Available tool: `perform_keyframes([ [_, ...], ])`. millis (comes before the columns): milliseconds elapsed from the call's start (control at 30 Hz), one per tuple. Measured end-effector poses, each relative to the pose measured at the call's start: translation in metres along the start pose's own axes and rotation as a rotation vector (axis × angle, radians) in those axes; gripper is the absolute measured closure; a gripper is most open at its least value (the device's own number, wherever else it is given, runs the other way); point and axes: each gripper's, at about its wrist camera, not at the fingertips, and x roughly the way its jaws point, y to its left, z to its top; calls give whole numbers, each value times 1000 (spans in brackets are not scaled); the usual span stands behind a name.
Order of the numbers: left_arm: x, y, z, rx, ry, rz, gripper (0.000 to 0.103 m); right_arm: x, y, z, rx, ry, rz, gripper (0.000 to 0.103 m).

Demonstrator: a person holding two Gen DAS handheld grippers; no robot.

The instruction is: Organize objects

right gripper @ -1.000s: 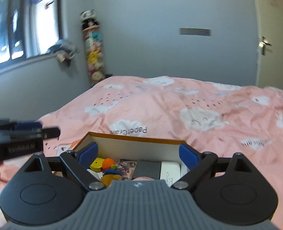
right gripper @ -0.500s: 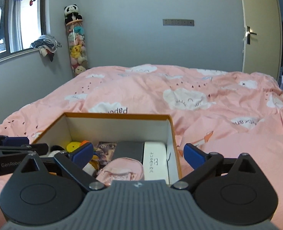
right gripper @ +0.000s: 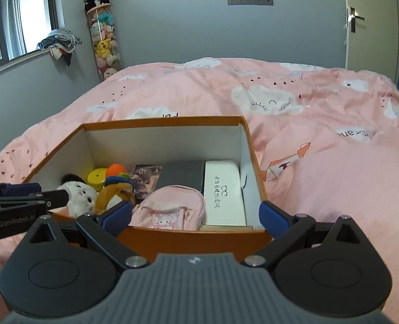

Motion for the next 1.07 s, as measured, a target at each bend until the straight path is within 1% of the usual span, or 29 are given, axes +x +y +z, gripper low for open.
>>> perform_keyframes([
  [300,3,2,-3,-29,17,-14,42,5,-1,-3,-6,14,-1,2],
  [1067,5,0,-4,-28,25,-28,42,9,-1,-4,-7,22,2,2],
])
